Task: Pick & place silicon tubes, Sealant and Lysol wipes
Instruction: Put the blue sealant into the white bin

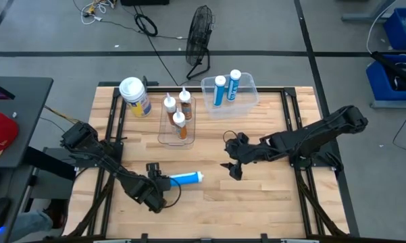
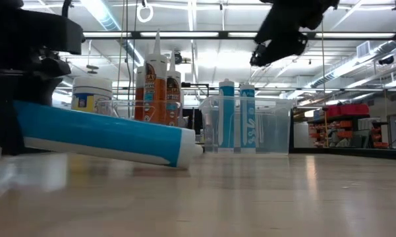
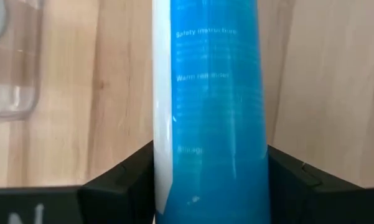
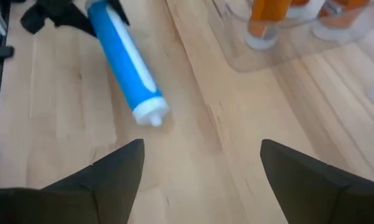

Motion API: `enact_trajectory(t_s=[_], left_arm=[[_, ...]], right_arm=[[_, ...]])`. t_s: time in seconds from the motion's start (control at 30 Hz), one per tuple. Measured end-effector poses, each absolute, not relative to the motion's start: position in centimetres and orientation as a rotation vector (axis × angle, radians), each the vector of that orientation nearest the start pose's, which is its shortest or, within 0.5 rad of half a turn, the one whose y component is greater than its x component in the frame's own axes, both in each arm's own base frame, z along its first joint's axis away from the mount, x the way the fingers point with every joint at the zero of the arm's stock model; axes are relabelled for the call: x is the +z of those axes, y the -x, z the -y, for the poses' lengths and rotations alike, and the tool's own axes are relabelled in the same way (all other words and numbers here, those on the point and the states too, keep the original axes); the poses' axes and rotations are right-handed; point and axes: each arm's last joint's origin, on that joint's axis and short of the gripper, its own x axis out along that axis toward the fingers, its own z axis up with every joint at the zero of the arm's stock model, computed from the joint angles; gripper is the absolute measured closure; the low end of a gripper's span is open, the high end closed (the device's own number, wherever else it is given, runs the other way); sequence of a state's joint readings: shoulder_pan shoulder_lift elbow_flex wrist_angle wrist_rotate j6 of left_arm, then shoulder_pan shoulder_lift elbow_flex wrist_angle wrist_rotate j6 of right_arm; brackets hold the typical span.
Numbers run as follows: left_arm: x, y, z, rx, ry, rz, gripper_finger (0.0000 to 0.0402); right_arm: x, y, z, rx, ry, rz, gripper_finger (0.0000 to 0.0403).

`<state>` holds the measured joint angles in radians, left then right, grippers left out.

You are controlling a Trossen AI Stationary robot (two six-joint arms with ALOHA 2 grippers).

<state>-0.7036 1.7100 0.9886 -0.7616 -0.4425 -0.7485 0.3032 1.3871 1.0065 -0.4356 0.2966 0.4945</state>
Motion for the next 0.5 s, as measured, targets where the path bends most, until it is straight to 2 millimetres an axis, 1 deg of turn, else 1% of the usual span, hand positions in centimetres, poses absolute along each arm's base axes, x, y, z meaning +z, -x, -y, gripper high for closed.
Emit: enact_trajectory(t_s=[0.2, 0.37, 0.5], left_arm=[[15.6, -22.7, 17.8, 0.268, -0.174, -1.172, 0.0182], [16.1, -22.8, 17.8, 0.289, -0.184, -1.13, 0.0183], [17.0, -22.6, 17.8, 0.284, -0.174, -1.091, 0.0183]], right_arm=[[26.1, -26.4, -8.5, -0.226, -0.232, -0.78, 0.0076], [26.1, -26.1, -9.0, -0.256, -0.217, -0.762, 0.0076], [26.2, -26.0, -9.1, -0.263, -0.224, -0.756, 0.0076]])
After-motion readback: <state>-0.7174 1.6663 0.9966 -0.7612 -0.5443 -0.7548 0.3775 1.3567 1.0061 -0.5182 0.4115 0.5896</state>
